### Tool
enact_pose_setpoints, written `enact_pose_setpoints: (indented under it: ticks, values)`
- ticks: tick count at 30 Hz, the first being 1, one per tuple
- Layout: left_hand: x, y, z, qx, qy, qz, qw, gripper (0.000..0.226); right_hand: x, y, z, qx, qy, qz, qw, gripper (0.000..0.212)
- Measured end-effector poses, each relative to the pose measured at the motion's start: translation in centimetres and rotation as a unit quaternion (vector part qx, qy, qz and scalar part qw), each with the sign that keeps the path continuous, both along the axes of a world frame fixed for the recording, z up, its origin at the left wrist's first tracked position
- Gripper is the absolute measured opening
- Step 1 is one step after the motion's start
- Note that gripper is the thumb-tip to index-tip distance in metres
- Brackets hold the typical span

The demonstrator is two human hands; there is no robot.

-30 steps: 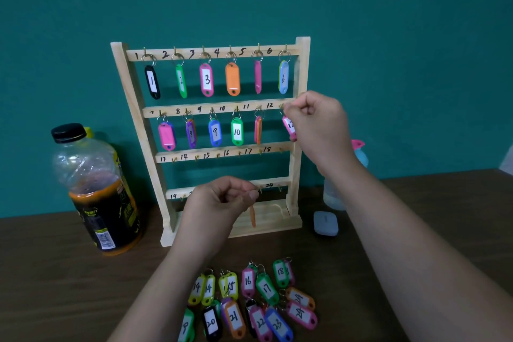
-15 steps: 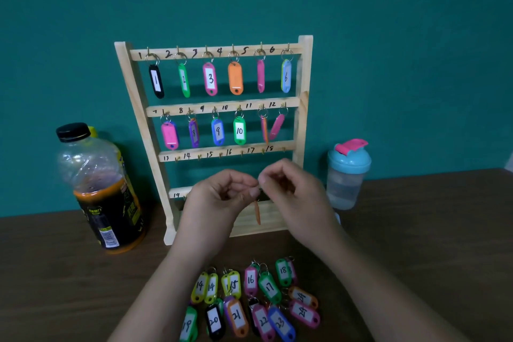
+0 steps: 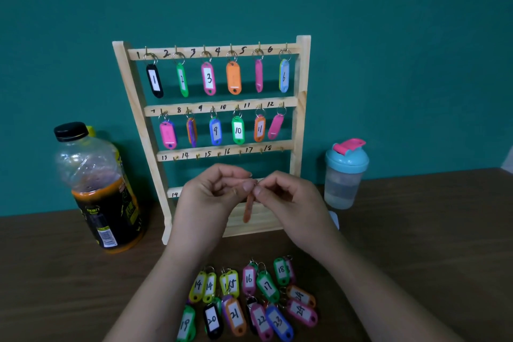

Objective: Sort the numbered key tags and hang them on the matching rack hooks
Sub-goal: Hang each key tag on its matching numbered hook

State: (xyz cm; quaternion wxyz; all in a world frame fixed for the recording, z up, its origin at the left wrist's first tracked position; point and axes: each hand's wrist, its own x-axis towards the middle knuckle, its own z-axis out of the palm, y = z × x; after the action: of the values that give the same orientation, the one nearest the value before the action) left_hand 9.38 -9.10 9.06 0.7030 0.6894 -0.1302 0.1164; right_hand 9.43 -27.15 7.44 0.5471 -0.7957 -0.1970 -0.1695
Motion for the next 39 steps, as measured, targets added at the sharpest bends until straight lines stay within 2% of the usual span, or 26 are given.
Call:
enact_pose_setpoints:
  ticks: [3, 7, 10, 18, 22, 28, 32, 39]
  values:
    - [0.1, 0.1, 0.2, 0.004, 0.004, 0.010, 1.000, 0.010, 0.5, -0.5, 1.5, 0.010, -0.021, -0.041, 0.999, 0.011]
    - [0.4, 0.6, -0.2, 0.063, 0.012, 0.052, 0.997, 0.005, 2.2, -1.6, 5.4, 0.094, -0.047, -0.095, 0.990, 0.020]
    - [0.4, 1.0, -0.7, 0.105, 0.017, 0.067, 0.992, 0.006, 3.6, -2.3, 8.2, 0.119, -0.071, -0.129, 0.982, 0.025]
    - [-0.2, 2.7, -1.1, 0.225, 0.000, 0.090, 0.970, 0.012, 5.6, -2.5, 10.5, 0.098, -0.027, -0.137, 0.985, 0.028]
    - [-0.2, 4.3, -1.6, 0.269, -0.007, 0.095, 0.959, 0.012, 5.6, -2.6, 10.1, 0.060, -0.001, -0.152, 0.987, 0.028]
    - [-0.2, 7.2, -2.3, 0.325, 0.012, 0.098, 0.941, 0.010, 3.8, -2.1, 7.9, 0.041, -0.027, -0.178, 0.983, 0.037]
    - [-0.4, 8.6, -2.8, 0.338, 0.028, 0.091, 0.936, 0.014, 1.6, -1.3, 4.7, 0.053, 0.000, -0.156, 0.986, 0.033]
    - [-1.0, 10.6, -3.4, 0.398, 0.078, 0.049, 0.913, 0.010, -1.4, 1.2, 0.1, 0.014, 0.041, -0.126, 0.991, 0.031]
